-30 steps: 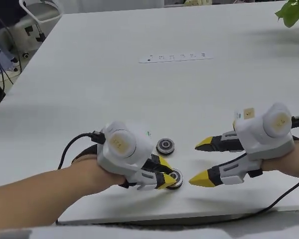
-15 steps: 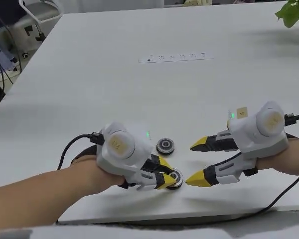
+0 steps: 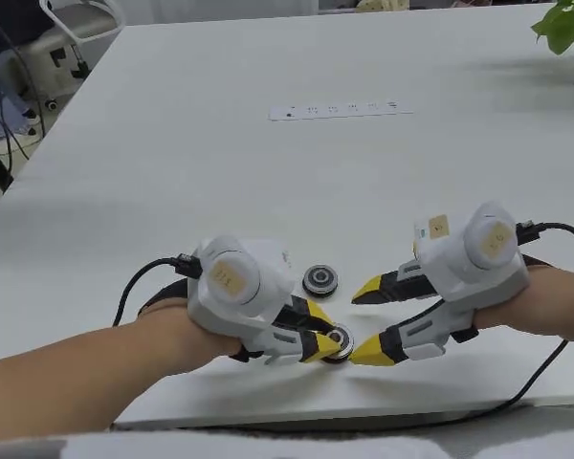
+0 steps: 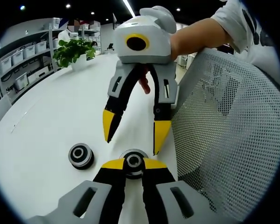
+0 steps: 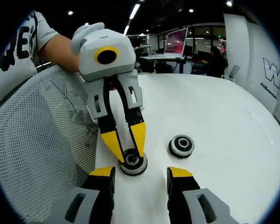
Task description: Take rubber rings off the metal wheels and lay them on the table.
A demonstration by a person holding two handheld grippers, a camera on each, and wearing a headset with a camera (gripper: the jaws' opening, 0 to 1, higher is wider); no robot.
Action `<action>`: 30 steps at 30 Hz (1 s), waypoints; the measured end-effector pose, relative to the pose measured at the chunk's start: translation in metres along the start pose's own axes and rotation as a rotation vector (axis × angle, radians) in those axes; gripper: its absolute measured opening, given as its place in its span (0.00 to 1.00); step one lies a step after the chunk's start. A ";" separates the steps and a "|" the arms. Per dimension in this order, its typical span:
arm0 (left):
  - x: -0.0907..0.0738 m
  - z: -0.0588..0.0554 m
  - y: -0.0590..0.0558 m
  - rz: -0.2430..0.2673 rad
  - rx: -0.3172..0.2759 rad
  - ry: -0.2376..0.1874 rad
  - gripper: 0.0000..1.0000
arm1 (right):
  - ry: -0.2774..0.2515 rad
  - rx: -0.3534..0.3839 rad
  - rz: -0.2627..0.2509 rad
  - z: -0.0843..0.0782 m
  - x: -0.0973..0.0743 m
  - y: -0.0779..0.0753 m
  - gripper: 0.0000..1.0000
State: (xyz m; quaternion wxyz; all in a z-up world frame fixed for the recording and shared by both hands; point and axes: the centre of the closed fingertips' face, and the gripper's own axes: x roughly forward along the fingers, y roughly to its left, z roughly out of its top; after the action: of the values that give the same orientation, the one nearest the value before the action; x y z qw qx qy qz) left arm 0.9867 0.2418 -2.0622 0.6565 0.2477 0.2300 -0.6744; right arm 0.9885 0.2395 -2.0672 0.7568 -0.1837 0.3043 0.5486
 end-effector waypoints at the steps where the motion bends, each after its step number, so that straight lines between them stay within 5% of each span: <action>1: 0.000 0.000 0.000 0.000 -0.001 0.000 0.08 | 0.001 -0.004 0.003 0.000 0.001 0.001 0.40; 16: 0.000 0.000 0.000 0.005 0.001 -0.004 0.08 | 0.031 -0.073 0.033 -0.006 0.020 0.017 0.32; 30: 0.000 0.000 0.000 0.007 -0.003 -0.008 0.08 | -0.020 -0.008 0.014 -0.002 0.016 0.011 0.24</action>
State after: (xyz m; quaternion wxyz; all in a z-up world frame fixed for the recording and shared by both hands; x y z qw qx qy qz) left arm 0.9869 0.2419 -2.0622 0.6603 0.2448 0.2273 -0.6726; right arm 0.9809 0.2537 -2.0788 0.7552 -0.1790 0.2960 0.5568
